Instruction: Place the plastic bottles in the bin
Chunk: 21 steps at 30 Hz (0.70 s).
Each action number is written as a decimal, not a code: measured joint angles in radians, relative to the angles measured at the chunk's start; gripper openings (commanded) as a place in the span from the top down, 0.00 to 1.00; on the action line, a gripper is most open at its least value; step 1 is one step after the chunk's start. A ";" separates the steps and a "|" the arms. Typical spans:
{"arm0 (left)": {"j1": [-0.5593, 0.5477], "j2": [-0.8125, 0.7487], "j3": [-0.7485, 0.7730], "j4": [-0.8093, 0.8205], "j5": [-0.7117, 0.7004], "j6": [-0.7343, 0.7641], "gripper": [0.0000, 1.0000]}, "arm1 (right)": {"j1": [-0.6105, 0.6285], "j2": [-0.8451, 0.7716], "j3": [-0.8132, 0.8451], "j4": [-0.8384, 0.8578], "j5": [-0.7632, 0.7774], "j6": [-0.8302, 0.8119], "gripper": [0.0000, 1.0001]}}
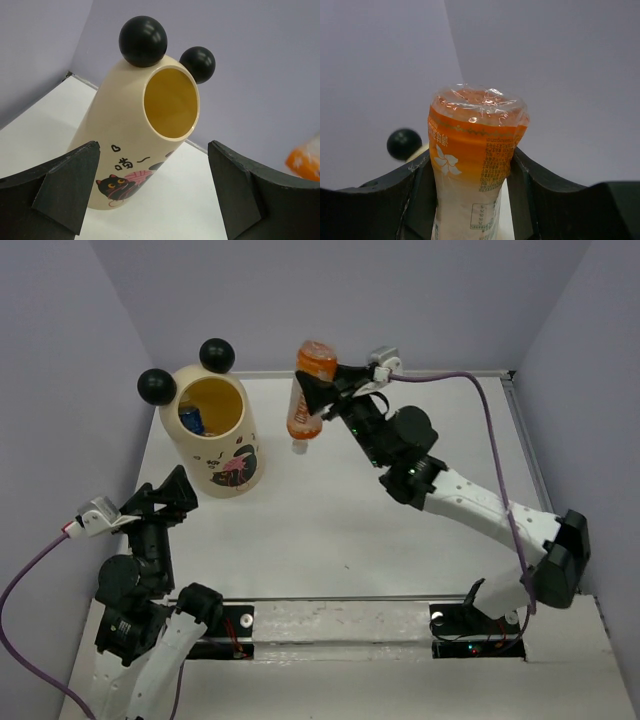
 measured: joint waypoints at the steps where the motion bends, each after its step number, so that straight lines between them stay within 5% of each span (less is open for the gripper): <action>1: 0.003 0.000 0.000 0.000 0.000 0.000 0.01 | 0.050 0.087 0.082 0.056 -0.005 -0.077 0.74; 6: 0.007 0.000 0.000 -0.002 -0.004 0.000 0.01 | 0.152 0.480 0.443 0.267 -0.057 -0.394 0.76; 11: 0.011 -0.006 0.000 -0.004 -0.016 -0.001 0.01 | 0.175 0.761 0.669 0.306 -0.167 -0.506 0.79; 21: 0.008 -0.016 0.000 -0.004 -0.026 -0.001 0.01 | 0.172 0.879 0.875 0.304 -0.287 -0.532 0.80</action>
